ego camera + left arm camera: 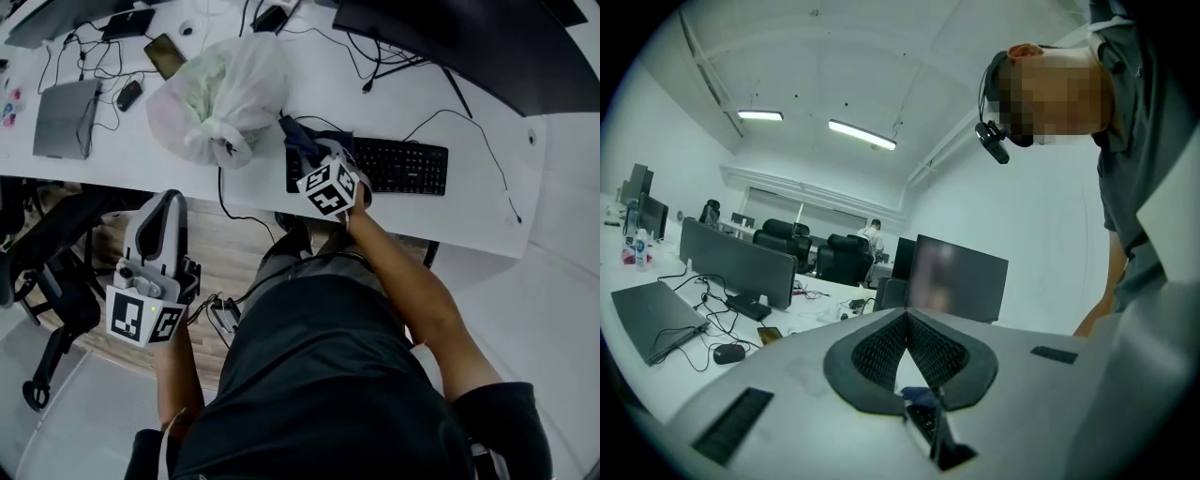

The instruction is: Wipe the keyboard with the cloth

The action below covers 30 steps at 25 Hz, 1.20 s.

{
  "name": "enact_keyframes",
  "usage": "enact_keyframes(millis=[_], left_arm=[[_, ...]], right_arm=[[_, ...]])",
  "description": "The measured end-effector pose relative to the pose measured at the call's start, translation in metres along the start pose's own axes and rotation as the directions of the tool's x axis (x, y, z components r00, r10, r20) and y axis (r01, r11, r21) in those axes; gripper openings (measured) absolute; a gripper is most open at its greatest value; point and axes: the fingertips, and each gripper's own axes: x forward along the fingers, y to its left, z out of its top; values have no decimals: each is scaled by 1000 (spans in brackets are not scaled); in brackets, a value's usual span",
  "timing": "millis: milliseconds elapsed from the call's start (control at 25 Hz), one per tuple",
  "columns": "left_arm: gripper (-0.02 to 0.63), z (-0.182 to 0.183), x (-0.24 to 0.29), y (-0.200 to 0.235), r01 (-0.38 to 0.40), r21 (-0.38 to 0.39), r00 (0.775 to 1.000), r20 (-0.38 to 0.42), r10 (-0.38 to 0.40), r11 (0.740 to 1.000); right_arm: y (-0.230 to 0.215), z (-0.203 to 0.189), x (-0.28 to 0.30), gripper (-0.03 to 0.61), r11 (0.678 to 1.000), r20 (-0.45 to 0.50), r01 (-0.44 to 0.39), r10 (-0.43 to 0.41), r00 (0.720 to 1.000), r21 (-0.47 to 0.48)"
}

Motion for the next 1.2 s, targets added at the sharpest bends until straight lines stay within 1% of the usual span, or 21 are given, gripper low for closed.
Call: enact_keyframes(millis=[40,120,160,200,240,280,360,440,480,520,560,640,720,800,840,880,960,1040,1080,1120,1200], left_arm=[[5,-1,-1,1,-2,-4,1000,1,2,1000],[5,-4,-4,3,-3,-16,1000,3,3,1000],[5,-6,-4,2,-1,-20,1000,3,1,1000],[5,-8,-4,1,2,-23,1000,0,-2,1000],[5,-10,-4,-1,7,-25,1000,-5,-7,1000],[5,-11,-2,-4,14,-25,1000,-11,-14,1000],[5,-10,4,-10,31,-15,999,-23,-31,999],[5,-7,8,-15,44,3,999,-28,-44,999],[5,-4,9,-17,47,11,999,-28,-47,999],[5,-2,10,-18,48,18,999,-27,-48,999],[5,-1,9,-18,47,23,999,-24,-47,999],[5,-1,7,-16,42,20,999,-20,-42,999],[5,-5,3,-11,35,5,999,-17,-35,999],[5,-10,1,-7,27,-11,999,-18,-27,1000],[5,-12,1,-7,26,-19,999,-20,-27,999],[5,-14,2,-7,29,-26,999,-22,-29,999],[5,-12,6,-10,41,-27,999,-23,-42,999],[5,-6,10,-13,51,-10,999,-16,-51,999],[5,-3,10,-13,51,-2,999,-13,-51,999],[5,-1,11,-12,49,4,999,-11,-49,999],[5,0,13,-10,45,9,999,-8,-45,999]], right_arm=[[-29,-23,-9,95,997,-31,66,-65,997,37],[-79,-65,-34,95,973,-97,203,-193,976,106],[-92,-78,-44,95,956,-123,258,-241,963,141],[-95,-82,-47,95,943,-134,288,-267,954,169],[-85,-76,-44,95,942,-122,288,-270,955,174],[-67,-61,-33,95,954,-89,262,-251,964,143],[-11,-16,-4,95,988,2,156,-156,988,-10],[42,25,14,95,988,52,20,-12,999,-150],[56,37,17,95,984,59,-28,39,998,-178],[58,40,17,95,983,62,-47,59,996,-176],[49,36,14,95,988,63,-38,48,997,-148],[12,7,-2,95,997,37,36,-34,999,-63],[-25,-34,-25,95,991,-13,133,-133,991,27],[-30,-56,-39,95,979,-39,187,-185,982,81],[-15,-53,-38,95,982,-31,175,-173,984,68],[9,-44,-33,94,990,-9,137,-137,991,28],[66,-16,-20,95,996,43,19,-15,999,-89],[99,0,-13,94,983,68,-89,101,993,-161],[99,-2,-13,95,982,72,-112,124,990,-152],[88,-10,-16,94,988,72,-109,117,991,-107],[39,-43,-29,95,999,49,-36,34,998,35]])
